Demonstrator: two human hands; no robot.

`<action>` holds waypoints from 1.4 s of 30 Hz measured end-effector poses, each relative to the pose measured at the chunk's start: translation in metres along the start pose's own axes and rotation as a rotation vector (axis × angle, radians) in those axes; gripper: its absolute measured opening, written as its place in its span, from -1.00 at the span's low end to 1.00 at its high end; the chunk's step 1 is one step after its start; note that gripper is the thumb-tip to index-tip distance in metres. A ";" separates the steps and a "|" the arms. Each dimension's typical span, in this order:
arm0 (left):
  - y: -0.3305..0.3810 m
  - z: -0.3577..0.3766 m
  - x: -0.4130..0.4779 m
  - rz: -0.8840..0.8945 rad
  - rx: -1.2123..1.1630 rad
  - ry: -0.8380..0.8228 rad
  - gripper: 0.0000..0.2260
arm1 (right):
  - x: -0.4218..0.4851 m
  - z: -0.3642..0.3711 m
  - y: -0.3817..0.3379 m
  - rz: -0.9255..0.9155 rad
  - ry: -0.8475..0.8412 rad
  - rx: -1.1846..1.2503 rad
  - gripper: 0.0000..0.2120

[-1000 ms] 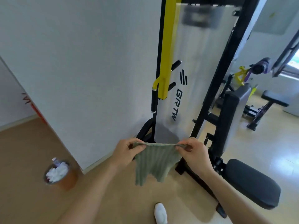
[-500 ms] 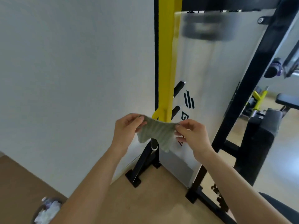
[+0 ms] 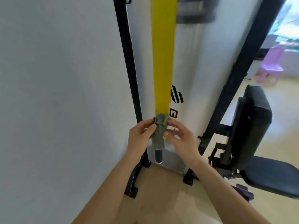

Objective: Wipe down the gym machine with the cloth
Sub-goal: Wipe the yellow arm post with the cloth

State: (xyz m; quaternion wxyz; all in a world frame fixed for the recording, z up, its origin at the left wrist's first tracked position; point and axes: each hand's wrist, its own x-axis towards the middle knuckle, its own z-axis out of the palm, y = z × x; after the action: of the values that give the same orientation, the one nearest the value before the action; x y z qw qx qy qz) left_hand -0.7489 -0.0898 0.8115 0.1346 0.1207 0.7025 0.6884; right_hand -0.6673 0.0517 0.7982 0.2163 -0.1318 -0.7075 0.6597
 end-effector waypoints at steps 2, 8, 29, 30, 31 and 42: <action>-0.007 -0.007 0.004 0.020 0.039 -0.107 -0.79 | -0.009 0.011 0.004 -0.012 0.020 0.003 -0.59; -0.010 -0.018 0.016 0.119 0.148 -0.283 -0.66 | -0.013 0.032 0.012 -0.026 0.156 -0.045 -0.60; -0.011 -0.018 0.018 0.082 0.217 -0.126 -0.93 | -0.007 0.026 0.012 -0.161 0.249 -0.132 -0.81; -0.010 -0.022 0.017 0.084 0.223 -0.171 -0.93 | -0.008 0.021 0.011 -0.154 0.213 -0.137 -0.77; -0.006 -0.025 0.017 0.088 0.228 -0.218 -0.94 | -0.008 0.015 0.008 -0.146 0.177 -0.149 -0.72; 0.030 0.011 0.038 0.201 0.051 0.113 -0.69 | 0.042 0.016 -0.029 -0.275 0.346 -0.130 -0.58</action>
State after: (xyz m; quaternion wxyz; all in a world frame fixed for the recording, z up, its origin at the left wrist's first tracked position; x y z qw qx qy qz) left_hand -0.7814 -0.0656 0.8402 0.0221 0.1550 0.7105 0.6861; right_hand -0.7087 0.0546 0.8320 0.4132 -0.1588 -0.7123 0.5447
